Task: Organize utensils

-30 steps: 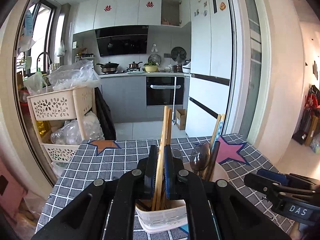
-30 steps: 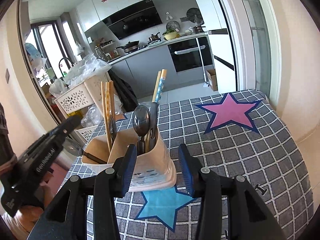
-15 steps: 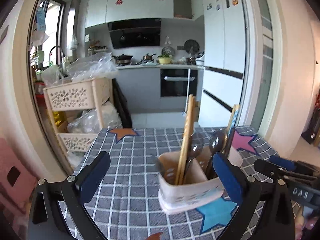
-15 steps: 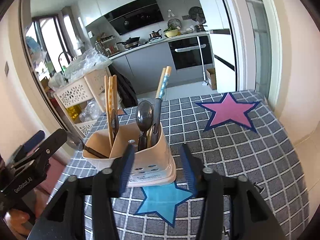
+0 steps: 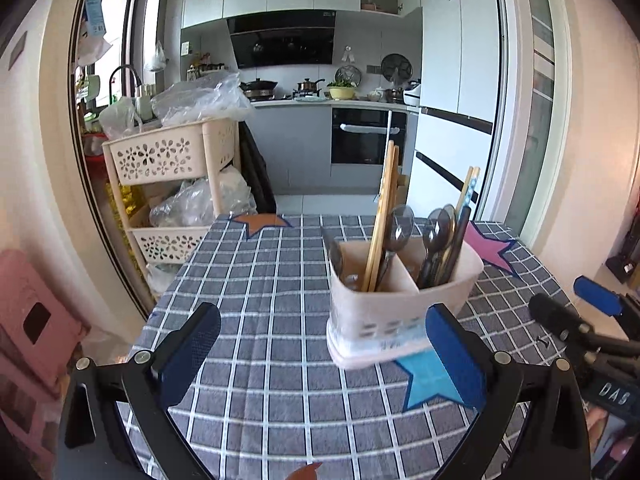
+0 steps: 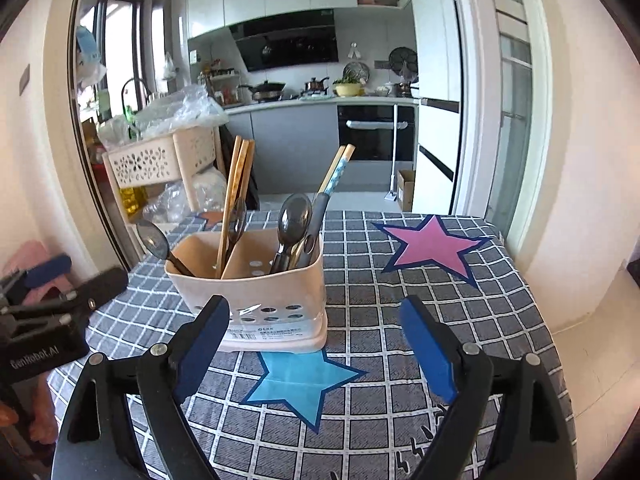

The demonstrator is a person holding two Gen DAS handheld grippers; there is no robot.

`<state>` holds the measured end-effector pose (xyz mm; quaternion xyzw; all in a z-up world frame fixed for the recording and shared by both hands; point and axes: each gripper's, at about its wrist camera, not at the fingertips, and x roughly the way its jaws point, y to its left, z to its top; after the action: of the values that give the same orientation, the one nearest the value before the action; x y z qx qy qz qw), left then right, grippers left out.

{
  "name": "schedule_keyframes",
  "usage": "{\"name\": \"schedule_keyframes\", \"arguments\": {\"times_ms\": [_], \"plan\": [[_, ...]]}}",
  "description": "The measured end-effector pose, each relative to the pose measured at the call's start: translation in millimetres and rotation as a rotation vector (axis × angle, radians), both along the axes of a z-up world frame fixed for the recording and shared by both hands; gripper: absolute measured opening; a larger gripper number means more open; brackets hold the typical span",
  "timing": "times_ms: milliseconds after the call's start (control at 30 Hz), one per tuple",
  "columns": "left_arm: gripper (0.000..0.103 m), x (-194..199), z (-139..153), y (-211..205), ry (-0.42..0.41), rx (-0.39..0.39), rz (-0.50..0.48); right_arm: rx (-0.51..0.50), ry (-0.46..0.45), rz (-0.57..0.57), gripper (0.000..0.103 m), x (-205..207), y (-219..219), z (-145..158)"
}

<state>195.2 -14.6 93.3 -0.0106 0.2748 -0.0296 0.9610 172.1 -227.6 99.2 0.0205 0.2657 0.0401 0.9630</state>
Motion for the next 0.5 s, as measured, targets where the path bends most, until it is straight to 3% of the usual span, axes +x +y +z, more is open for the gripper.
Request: {"name": "schedule_keyframes", "arguments": {"times_ms": [267, 500], "plan": [[0.103, -32, -9, 4, 0.008, -0.012, 0.007, -0.03, -0.1, -0.031, 0.089, -33, 4, 10], [0.103, -67, -27, 6, -0.019, -0.003, 0.043, -0.073, -0.089, -0.034, 0.089, -61, 14, -9]]}}
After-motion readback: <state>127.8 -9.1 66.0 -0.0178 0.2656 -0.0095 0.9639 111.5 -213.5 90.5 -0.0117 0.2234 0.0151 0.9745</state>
